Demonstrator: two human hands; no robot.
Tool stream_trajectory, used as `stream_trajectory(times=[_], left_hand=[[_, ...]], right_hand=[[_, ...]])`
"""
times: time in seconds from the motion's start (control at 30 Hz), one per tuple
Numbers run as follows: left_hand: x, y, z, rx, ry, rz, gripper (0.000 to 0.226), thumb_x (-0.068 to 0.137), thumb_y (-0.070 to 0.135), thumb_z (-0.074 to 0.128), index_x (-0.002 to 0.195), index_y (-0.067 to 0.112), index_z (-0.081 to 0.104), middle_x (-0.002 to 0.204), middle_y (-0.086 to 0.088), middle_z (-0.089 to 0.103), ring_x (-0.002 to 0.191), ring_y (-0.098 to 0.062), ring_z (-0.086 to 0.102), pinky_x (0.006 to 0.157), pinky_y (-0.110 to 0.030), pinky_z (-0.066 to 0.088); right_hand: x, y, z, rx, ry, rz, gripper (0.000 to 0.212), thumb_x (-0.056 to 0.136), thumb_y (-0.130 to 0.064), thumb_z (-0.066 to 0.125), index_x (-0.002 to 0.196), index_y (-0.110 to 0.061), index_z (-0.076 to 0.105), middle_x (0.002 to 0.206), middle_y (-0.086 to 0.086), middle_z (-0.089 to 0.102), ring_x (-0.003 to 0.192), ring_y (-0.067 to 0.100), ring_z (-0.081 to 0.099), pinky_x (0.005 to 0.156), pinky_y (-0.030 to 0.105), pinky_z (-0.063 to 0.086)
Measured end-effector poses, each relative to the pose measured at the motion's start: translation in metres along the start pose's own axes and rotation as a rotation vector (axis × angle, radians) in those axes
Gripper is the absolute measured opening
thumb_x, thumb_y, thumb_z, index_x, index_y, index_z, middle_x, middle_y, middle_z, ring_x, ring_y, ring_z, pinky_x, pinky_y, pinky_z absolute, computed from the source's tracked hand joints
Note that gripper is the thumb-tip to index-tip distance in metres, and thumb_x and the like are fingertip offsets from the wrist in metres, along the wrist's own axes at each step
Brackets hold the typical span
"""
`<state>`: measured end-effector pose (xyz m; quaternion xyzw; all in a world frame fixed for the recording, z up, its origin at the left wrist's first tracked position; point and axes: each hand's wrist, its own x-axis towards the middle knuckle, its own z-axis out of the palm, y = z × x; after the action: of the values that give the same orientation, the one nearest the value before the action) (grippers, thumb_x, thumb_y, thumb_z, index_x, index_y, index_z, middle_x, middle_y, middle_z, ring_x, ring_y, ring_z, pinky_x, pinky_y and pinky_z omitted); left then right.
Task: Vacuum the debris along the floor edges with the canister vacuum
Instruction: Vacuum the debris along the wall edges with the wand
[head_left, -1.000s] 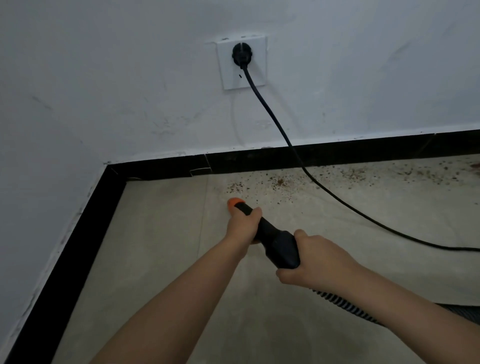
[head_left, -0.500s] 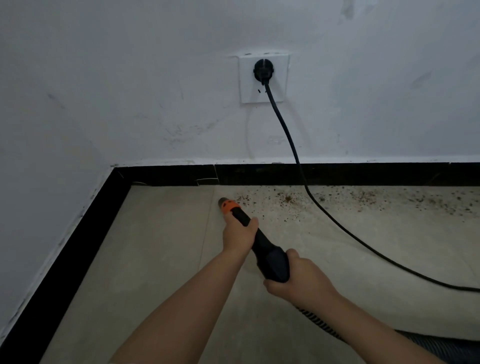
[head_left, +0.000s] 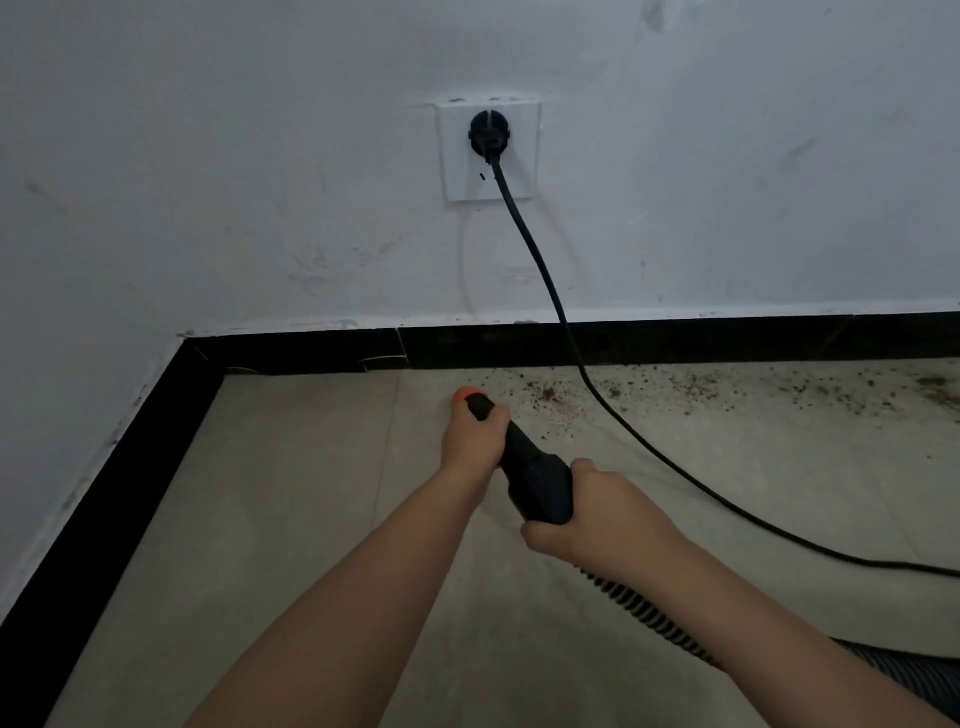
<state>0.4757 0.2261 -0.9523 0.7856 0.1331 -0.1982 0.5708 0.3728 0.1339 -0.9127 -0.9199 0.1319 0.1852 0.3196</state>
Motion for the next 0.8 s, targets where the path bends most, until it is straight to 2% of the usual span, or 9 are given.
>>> stream_trajectory(times=[0.13, 0.27, 0.4, 0.57, 0.7, 0.8], left_hand=[[-0.008, 0.0, 0.018, 0.049, -0.06, 0.007, 0.047, 0.095, 0.024, 0.045, 0.139, 0.014, 0.033, 0.121, -0.012, 0.053, 0.097, -0.023, 0.052, 0.085, -0.032, 0.046], [-0.015, 0.0, 0.031, 0.102, -0.11, 0.01, 0.051, 0.097, 0.029, 0.042, 0.144, 0.014, 0.027, 0.125, -0.012, 0.052, 0.108, -0.026, 0.054, 0.086, -0.031, 0.045], [-0.017, 0.003, 0.031, 0.15, -0.063, 0.006, 0.053, 0.097, 0.026, 0.041, 0.144, 0.01, 0.023, 0.127, -0.015, 0.052, 0.112, -0.029, 0.054, 0.088, -0.033, 0.046], [-0.007, 0.0, 0.013, 0.213, -0.021, 0.01, 0.057, 0.098, 0.026, 0.04, 0.147, 0.01, 0.016, 0.132, -0.017, 0.048, 0.115, -0.031, 0.052, 0.09, -0.033, 0.045], [0.004, -0.004, 0.001, 0.197, -0.024, 0.003, 0.062, 0.098, 0.027, 0.04, 0.149, 0.012, 0.008, 0.137, -0.019, 0.043, 0.119, -0.033, 0.049, 0.097, -0.037, 0.045], [0.007, -0.002, 0.0, 0.189, -0.028, 0.017, 0.063, 0.098, 0.026, 0.041, 0.149, 0.013, 0.007, 0.139, -0.018, 0.042, 0.12, -0.033, 0.048, 0.096, -0.035, 0.044]], right_hand=[[-0.011, 0.016, 0.002, 0.011, 0.045, 0.055, 0.04, 0.075, -0.043, 0.065, 0.094, -0.018, 0.04, 0.078, -0.007, 0.051, 0.064, 0.006, 0.052, 0.05, 0.02, 0.04], [-0.016, 0.029, 0.003, 0.0, 0.055, 0.092, 0.041, 0.076, -0.045, 0.064, 0.094, -0.018, 0.04, 0.08, -0.006, 0.053, 0.067, 0.008, 0.055, 0.053, 0.021, 0.042], [-0.011, 0.034, 0.005, 0.013, 0.05, 0.09, 0.041, 0.076, -0.044, 0.065, 0.096, -0.017, 0.041, 0.081, -0.006, 0.054, 0.068, 0.009, 0.056, 0.056, 0.023, 0.045], [0.007, 0.025, 0.015, 0.023, 0.024, 0.032, 0.04, 0.076, -0.043, 0.064, 0.095, -0.018, 0.039, 0.077, -0.008, 0.048, 0.062, 0.006, 0.049, 0.049, 0.019, 0.039], [0.017, 0.015, 0.023, 0.027, 0.01, 0.007, 0.04, 0.078, -0.042, 0.063, 0.095, -0.018, 0.036, 0.08, -0.006, 0.047, 0.07, 0.013, 0.052, 0.048, 0.02, 0.037], [0.023, 0.008, 0.024, 0.06, 0.017, 0.015, 0.04, 0.078, -0.042, 0.063, 0.096, -0.018, 0.036, 0.086, -0.003, 0.049, 0.075, 0.015, 0.053, 0.051, 0.021, 0.038]])
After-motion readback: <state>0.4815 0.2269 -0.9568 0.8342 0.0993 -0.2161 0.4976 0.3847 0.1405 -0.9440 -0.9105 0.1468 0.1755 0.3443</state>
